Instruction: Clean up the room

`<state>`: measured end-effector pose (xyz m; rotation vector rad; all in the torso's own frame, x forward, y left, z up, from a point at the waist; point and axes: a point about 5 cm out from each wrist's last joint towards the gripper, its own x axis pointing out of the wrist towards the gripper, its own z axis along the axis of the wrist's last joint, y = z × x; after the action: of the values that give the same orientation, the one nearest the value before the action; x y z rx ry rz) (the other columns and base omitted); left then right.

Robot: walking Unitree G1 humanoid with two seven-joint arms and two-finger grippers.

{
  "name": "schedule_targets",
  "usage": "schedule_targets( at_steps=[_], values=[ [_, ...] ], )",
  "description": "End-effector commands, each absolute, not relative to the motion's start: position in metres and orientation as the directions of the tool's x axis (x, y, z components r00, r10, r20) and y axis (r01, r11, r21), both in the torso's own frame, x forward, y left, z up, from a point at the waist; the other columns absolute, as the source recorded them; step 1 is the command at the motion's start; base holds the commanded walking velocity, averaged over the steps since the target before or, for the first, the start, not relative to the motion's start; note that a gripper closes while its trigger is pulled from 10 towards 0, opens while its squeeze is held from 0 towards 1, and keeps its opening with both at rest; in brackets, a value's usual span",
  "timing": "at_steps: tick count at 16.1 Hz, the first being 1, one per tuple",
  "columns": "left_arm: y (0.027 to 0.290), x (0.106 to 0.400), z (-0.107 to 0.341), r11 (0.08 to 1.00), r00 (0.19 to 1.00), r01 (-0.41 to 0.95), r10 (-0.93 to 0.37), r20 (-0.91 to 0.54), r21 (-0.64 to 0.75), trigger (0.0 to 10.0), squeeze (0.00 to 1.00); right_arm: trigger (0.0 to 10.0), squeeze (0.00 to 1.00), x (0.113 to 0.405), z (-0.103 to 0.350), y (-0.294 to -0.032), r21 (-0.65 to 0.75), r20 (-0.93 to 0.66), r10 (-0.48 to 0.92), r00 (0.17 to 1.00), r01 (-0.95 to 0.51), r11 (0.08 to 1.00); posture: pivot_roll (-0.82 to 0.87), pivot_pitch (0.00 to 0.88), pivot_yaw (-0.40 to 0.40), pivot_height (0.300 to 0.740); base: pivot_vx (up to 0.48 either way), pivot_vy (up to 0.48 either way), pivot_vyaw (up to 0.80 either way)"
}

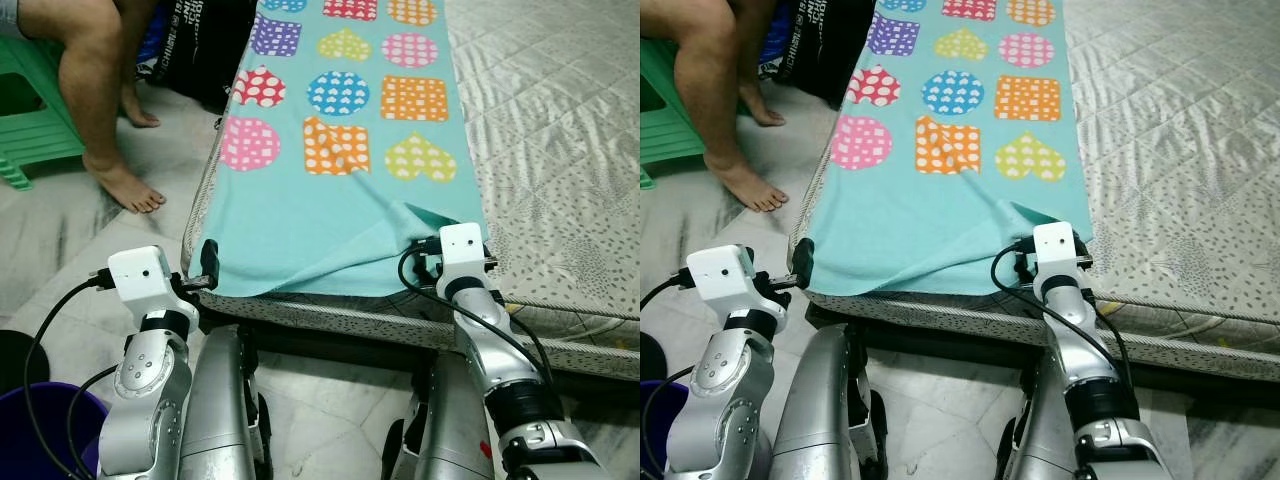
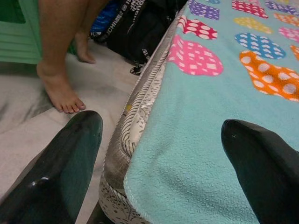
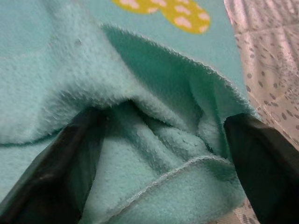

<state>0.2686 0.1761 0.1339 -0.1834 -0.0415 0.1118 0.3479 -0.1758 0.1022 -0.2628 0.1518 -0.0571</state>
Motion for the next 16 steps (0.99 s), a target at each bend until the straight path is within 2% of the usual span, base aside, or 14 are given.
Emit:
schedule_targets(
  at_steps=[1,5,16],
  values=[
    [0.179,0.265,0.131,0.977,0.992,-0.122,0.127,0.015,-0.176,10.0,0.00,0.0,0.00,0.345,0.094,-0.183,-0.268,-0.180,-0.121,0.976,0.069,0.961,0.15,0.265,-0.013,0.518,0.000,0.000,0.00],
    [0.179,0.266,0.132,0.977,0.991,-0.126,0.130,0.015,-0.174,10.0,0.00,0.0,0.00,0.340,0.091,-0.191,-0.269,-0.182,-0.151,0.972,0.098,0.958,0.14,0.268,-0.011,0.518,0.000,0.000,0.00],
    [0.178,0.267,0.132,0.976,0.991,-0.125,0.129,0.014,-0.177,10.0,0.00,0.0,0.00,0.306,0.078,-0.232,-0.372,-0.219,-0.309,0.926,0.213,0.903,0.13,0.272,-0.006,0.518,0.000,0.000,0.00]
  ],
)
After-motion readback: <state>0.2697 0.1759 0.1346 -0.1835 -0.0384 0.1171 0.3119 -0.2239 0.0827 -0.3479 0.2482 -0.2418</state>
